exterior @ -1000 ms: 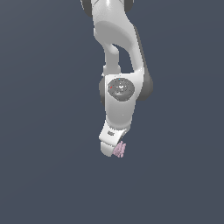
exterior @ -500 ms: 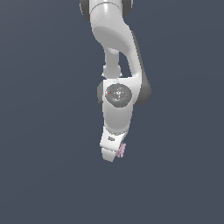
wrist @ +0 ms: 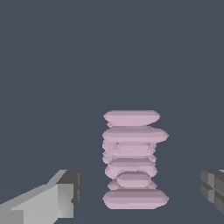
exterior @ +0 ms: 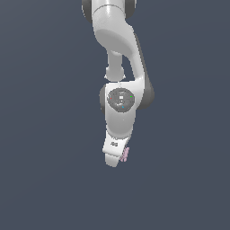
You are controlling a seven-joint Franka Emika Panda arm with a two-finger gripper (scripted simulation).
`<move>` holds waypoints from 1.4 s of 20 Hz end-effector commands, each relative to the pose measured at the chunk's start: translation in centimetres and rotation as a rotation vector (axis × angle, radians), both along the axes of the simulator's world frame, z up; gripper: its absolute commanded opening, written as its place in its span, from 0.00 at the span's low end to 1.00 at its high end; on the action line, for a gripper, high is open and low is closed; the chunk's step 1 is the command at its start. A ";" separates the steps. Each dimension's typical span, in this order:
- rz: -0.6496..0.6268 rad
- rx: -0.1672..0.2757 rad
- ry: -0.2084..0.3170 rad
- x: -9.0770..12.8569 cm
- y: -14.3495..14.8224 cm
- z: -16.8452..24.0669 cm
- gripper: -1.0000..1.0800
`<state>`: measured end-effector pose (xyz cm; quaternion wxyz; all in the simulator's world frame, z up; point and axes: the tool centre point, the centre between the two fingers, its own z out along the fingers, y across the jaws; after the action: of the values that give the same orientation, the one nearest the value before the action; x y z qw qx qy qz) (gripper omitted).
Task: Pick up the object and move it to a goal position.
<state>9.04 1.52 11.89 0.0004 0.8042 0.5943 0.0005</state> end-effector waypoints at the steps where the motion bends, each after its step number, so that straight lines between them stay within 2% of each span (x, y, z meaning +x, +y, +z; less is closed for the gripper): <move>1: 0.001 0.000 0.001 -0.1 0.0 -0.8 0.96; 8: 0.004 0.000 0.001 -0.2 0.0 -4.4 0.96; 14: 0.004 0.000 0.001 0.0 0.0 -4.7 0.96; 15: 0.004 0.000 0.001 0.0 0.0 -4.7 0.00; 28: 0.004 0.000 0.001 -0.1 0.4 -4.6 0.00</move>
<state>8.99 1.64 7.26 0.0002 0.8033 0.5956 -0.0002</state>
